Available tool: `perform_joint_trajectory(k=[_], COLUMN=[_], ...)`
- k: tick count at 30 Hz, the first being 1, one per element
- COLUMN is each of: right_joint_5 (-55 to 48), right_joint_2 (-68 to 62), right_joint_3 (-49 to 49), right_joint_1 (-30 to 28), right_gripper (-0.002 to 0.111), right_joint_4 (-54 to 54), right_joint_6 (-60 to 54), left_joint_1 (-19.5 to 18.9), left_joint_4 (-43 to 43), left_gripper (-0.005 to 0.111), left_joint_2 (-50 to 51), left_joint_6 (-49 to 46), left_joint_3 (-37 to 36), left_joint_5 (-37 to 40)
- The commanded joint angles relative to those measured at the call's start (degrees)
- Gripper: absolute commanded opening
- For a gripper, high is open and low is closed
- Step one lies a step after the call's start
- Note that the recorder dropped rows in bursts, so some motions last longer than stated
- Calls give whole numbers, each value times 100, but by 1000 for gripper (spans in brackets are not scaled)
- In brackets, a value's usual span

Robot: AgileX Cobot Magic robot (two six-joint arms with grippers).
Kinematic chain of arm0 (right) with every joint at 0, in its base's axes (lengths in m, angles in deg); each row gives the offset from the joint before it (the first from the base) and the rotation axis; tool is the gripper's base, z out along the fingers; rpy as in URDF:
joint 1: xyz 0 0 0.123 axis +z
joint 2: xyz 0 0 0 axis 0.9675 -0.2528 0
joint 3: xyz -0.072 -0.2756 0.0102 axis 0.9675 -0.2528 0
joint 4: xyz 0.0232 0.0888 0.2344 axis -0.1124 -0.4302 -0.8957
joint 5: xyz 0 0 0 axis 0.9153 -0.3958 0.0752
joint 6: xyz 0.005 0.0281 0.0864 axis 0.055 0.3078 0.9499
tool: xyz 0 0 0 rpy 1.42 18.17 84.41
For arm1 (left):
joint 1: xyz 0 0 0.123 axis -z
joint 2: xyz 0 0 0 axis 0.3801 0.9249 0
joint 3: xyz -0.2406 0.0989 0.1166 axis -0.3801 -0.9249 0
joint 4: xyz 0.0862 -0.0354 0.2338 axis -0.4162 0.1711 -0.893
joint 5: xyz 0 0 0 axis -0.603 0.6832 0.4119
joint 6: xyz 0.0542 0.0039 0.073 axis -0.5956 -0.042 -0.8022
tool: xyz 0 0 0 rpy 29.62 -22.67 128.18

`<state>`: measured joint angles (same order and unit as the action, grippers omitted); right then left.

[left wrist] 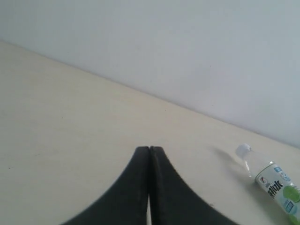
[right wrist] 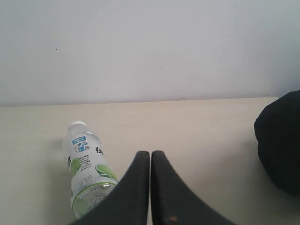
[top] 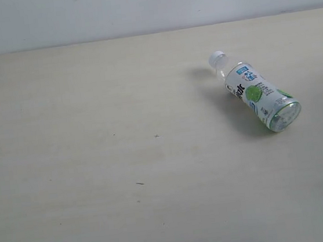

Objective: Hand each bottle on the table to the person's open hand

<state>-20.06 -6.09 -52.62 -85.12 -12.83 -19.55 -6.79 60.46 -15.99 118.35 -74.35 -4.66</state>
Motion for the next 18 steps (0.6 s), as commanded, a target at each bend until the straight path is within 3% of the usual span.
perform_joint_trajectory(k=[1,18], right_joint_5=[22,22], right_joint_2=[36,36], right_joint_3=[-26,-26], right_joint_1=[-27,-27], right_gripper=[1,1], right_joint_4=[25,25], right_joint_6=[2,2], left_joint_1=[-29,-29], left_joint_4=[-3,-3], left_gripper=[0,0], left_joint_2=[8,8], left_joint_6=[10,10], left_joint_3=[-28,-28], left_joint_5=[398,572])
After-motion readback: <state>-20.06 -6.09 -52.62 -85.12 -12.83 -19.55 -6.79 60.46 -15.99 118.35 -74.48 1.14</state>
